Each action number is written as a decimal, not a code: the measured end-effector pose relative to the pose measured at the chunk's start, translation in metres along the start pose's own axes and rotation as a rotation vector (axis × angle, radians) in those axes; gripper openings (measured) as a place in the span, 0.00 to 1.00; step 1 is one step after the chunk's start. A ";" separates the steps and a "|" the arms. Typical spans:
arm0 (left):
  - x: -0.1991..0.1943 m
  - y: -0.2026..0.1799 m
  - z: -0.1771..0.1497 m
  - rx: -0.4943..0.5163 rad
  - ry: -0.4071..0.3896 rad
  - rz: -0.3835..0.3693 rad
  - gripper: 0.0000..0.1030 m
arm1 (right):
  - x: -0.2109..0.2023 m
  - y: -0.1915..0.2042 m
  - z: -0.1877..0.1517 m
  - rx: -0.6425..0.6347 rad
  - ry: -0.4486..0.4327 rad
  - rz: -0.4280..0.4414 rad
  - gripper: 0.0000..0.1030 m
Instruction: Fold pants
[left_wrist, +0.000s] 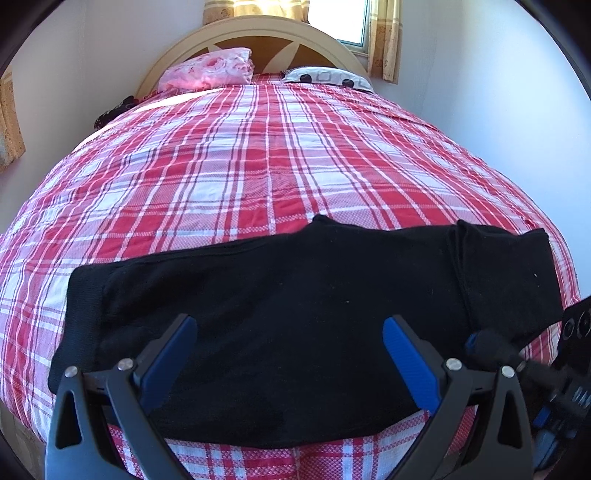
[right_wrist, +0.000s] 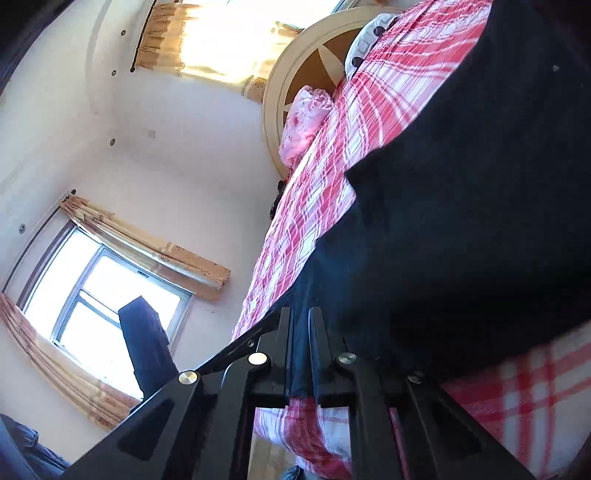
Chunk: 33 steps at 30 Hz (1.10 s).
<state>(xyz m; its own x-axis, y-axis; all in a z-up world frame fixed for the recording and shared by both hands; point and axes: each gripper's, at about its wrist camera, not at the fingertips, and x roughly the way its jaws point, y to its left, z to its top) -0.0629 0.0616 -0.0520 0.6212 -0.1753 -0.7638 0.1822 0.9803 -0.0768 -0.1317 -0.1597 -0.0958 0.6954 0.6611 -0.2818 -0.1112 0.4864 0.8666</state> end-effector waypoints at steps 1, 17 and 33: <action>0.001 0.000 0.000 0.001 0.004 -0.003 1.00 | 0.004 0.000 -0.005 -0.013 0.015 -0.019 0.09; -0.006 -0.062 0.016 0.132 -0.062 -0.089 1.00 | -0.030 0.002 0.047 -0.319 0.005 -0.460 0.09; 0.041 -0.138 0.001 0.198 0.011 -0.103 1.00 | -0.087 -0.061 0.146 -0.262 -0.245 -0.732 0.09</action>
<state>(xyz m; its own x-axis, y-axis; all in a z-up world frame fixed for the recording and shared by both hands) -0.0613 -0.0812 -0.0719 0.5832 -0.2712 -0.7657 0.3907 0.9201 -0.0283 -0.0820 -0.3303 -0.0640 0.7884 -0.0053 -0.6152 0.2905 0.8847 0.3646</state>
